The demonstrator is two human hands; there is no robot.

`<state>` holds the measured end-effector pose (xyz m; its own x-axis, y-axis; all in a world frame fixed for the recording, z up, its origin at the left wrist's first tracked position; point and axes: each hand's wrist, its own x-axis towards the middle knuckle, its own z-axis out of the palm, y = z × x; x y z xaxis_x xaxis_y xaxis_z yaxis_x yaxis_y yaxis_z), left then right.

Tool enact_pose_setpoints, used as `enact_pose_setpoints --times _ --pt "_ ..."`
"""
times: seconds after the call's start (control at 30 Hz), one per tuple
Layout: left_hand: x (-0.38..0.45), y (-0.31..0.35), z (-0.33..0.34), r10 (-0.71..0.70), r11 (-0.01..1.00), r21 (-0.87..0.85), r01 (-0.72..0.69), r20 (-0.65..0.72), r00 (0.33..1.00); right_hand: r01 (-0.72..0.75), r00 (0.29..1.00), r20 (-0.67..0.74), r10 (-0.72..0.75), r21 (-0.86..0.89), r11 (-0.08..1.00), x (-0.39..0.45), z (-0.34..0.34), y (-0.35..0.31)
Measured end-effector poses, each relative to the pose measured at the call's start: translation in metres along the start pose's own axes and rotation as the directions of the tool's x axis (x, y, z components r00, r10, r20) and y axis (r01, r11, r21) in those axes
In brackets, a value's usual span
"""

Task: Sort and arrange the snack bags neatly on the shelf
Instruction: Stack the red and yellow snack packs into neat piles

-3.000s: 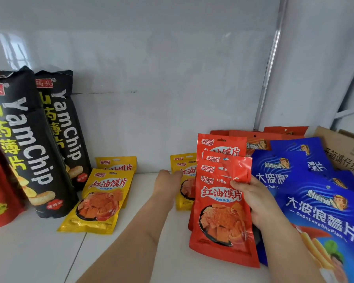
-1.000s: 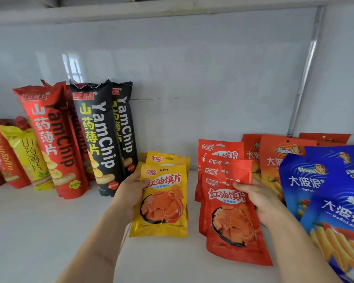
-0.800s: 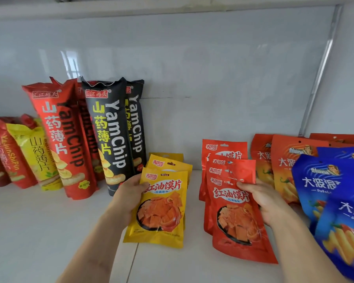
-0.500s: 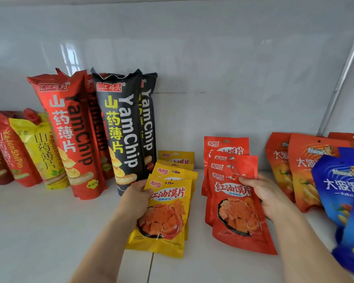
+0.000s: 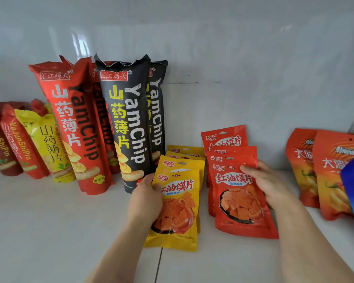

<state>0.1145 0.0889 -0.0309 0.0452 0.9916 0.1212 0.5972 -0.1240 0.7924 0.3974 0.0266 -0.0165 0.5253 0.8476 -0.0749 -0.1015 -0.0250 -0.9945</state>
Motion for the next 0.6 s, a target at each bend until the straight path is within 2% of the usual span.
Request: enact_pose_setpoints --times 0.33,0.43,0.5,0.6 --pt "-0.012 0.000 -0.002 -0.008 1.000 0.001 0.008 -0.057 0.998 0.051 0.988 -0.136 -0.074 -0.160 0.986 -0.012 0.002 0.002" --pt "-0.018 0.000 -0.006 0.005 1.000 0.028 -0.003 -0.076 0.997 0.053 0.967 -0.229 -0.113 -0.254 0.966 -0.023 0.004 -0.002" --pt "-0.024 0.002 -0.011 0.078 0.988 0.141 -0.057 -0.144 0.987 0.044 0.941 -0.298 -0.158 -0.358 0.933 -0.030 0.005 -0.003" --pt "-0.029 0.010 -0.011 0.335 0.897 0.376 -0.232 -0.234 0.913 0.033 0.898 -0.345 -0.275 -0.569 0.822 -0.042 0.008 -0.001"
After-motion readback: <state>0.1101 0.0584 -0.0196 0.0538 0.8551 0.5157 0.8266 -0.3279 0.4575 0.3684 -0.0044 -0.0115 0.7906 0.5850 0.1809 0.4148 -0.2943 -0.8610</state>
